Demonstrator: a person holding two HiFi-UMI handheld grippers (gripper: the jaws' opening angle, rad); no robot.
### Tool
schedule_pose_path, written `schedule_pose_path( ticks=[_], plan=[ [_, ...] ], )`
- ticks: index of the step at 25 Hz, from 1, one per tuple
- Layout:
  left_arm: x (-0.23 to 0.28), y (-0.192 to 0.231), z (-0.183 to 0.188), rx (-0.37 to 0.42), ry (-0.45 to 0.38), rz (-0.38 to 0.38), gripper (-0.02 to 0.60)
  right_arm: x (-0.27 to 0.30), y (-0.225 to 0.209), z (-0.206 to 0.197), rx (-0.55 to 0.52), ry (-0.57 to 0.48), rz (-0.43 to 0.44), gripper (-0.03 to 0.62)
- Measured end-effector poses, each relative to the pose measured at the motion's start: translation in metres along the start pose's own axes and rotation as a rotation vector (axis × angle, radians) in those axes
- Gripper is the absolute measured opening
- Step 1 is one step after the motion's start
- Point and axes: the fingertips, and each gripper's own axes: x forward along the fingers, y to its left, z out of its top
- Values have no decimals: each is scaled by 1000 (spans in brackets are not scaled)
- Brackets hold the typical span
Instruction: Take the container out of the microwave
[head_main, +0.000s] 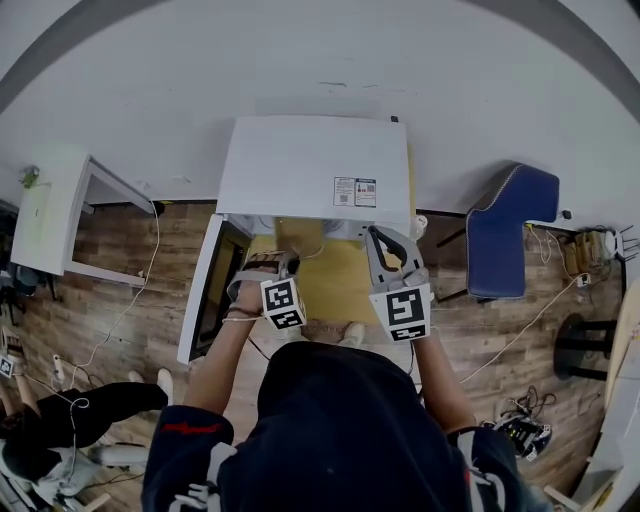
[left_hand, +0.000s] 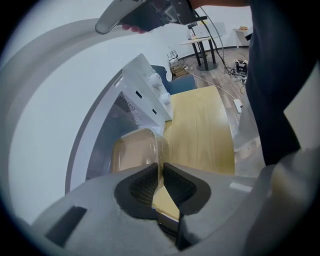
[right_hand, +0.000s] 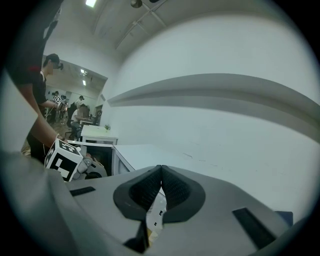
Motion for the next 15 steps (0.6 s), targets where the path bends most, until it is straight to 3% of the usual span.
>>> schedule_pose_path(
  ticks=[15],
  plan=[
    [-54, -65, 17, -151, 81, 68, 48, -9, 26, -13, -10, -48, 197, 8]
  ],
)
